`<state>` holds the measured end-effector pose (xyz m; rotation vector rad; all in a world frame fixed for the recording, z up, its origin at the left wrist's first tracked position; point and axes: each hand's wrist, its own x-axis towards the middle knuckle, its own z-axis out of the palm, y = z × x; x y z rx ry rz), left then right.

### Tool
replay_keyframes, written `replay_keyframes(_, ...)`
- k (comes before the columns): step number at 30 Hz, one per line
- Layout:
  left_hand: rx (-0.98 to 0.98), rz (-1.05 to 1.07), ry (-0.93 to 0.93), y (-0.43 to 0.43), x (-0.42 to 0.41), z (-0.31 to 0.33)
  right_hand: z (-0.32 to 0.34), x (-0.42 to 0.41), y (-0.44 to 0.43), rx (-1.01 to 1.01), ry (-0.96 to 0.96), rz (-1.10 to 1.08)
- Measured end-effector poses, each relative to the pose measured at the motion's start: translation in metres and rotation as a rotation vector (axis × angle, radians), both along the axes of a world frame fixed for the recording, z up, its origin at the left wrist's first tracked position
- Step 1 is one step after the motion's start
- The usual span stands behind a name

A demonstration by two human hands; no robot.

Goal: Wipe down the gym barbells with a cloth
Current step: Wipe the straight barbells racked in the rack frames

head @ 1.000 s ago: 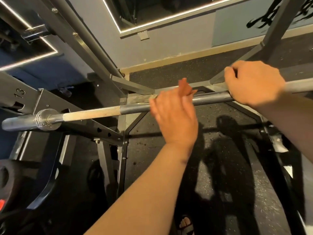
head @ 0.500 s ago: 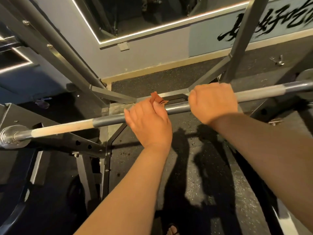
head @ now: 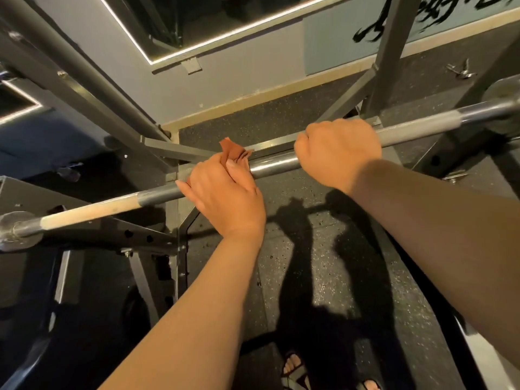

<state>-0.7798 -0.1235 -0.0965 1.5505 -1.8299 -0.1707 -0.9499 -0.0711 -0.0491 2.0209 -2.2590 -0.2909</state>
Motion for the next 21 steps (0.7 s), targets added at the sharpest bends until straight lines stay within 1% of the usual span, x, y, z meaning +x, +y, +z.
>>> replay_keyframes(2, 0.007, -0.011, 0.012, 0.001, -0.005, 0.001, 0.002, -0.003, -0.003, 0.064, -0.010, 0.015)
replay_keyframes(6, -0.006, -0.166, -0.076, 0.001, 0.013, 0.002, 0.005, -0.008, -0.006, 0.135, -0.016, 0.024)
replay_keyframes(8, -0.020, -0.197, -0.113, 0.001, 0.020, 0.004, 0.005, -0.007, -0.008, 0.136, -0.054, -0.008)
replay_keyframes(9, -0.020, -0.191, -0.115, 0.001, 0.020, 0.004, 0.008, -0.007, -0.008, 0.135, -0.090, -0.035)
replay_keyframes(11, -0.012, -0.131, -0.048, 0.002, 0.013, 0.001, 0.009, -0.005, -0.009, 0.134, -0.135, -0.085)
replay_keyframes(13, 0.004, -0.042, 0.032, 0.005, -0.001, 0.000, 0.008, -0.004, -0.009, 0.124, -0.114, -0.091)
replay_keyframes(15, 0.020, -0.014, 0.042, 0.011, -0.016, 0.002, 0.010, -0.002, -0.006, 0.133, -0.071, -0.059)
replay_keyframes(16, 0.020, -0.043, 0.023, 0.015, -0.022, 0.002, 0.011, 0.000, -0.005, 0.147, -0.052, -0.048)
replay_keyframes(18, 0.012, -0.169, -0.029, 0.024, -0.029, 0.004, 0.015, 0.003, -0.003, 0.160, -0.023, -0.035)
replay_keyframes(21, 0.004, -0.338, -0.145, 0.022, -0.014, 0.005, 0.018, 0.004, -0.002, 0.151, -0.034, -0.040)
